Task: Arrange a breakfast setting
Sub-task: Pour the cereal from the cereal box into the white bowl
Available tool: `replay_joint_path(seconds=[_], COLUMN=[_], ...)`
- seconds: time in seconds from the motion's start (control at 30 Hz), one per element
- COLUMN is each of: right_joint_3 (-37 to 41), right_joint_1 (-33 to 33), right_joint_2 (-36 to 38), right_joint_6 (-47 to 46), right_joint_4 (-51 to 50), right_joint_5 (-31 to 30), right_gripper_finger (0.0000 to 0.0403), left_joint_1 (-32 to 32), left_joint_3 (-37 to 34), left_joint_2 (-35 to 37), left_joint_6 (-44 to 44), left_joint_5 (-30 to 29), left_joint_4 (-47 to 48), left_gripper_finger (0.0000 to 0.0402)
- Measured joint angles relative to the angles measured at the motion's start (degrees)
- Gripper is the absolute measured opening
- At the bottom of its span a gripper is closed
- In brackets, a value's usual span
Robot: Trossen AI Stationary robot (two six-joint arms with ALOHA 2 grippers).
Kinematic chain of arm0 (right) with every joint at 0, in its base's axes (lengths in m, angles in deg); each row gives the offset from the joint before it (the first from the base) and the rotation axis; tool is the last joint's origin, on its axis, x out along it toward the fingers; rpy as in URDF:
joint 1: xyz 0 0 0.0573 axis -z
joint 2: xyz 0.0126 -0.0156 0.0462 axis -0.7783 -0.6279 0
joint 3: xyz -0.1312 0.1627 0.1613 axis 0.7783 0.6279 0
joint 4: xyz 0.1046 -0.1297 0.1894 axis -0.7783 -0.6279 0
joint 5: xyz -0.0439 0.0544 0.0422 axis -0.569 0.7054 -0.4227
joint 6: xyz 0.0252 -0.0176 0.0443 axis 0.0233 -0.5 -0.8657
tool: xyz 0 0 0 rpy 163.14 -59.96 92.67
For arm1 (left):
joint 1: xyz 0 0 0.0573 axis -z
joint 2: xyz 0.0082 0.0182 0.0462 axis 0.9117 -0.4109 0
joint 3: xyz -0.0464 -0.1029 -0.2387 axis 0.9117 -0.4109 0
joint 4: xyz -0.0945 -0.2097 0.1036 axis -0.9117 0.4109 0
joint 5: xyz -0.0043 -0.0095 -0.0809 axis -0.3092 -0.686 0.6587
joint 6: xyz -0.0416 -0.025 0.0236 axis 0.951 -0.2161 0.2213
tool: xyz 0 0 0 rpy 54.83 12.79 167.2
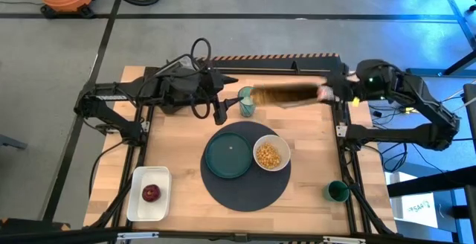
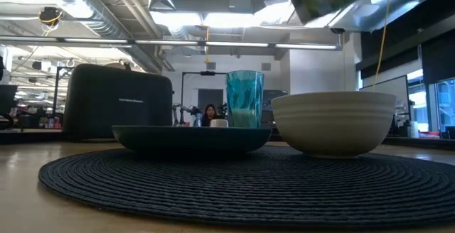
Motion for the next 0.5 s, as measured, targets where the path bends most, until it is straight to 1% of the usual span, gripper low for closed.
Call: replay_joint_path(seconds=[0.1, 0.17, 0.23, 0.33, 0.4, 0.5], right_joint_3=[2.52, 5.55, 8.95, 14.63, 18.5, 23.58], right_joint_1=[2.55, 4.24, 5.49, 6.28, 6.16, 6.13], right_joint_2=[0.82, 1.71, 2.71, 4.13, 4.81, 5.36], right_joint_6=[-6.69, -11.48, -16.66, -25.36, -30.63, -37.29], right_joint_4=[7.7, 13.65, 20.83, 33.42, 42.21, 53.85], right_joint_5=[4.58, 8.95, 13.34, 18.13, 19.16, 19.26], right_gripper_finger=[0.0195, 0.0195, 0.0195, 0.0195, 0.0195, 0.0195], left_joint_1=[0.52, 0.59, 0.5, -0.19, -0.75, -2.12], left_joint_3=[0.0, 0.0, 0.0, 0.0, 0.0, -0.02], left_joint_2=[0.0, 0.0, 0.0, 0.0, 0.0, 0.0], left_joint_6=[0.03, 0.08, 0.11, 0.15, 0.15, 0.15], left_joint_5=[-1.14, -1.68, -2.81, -3.31, -2.52, 1.53], left_joint_4=[-0.04, -0.44, -1.39, -3.6, -5.35, -8.73], left_gripper_finger=[0.0271, 0.0271, 0.0271, 0.0271, 0.0271, 0.0271])
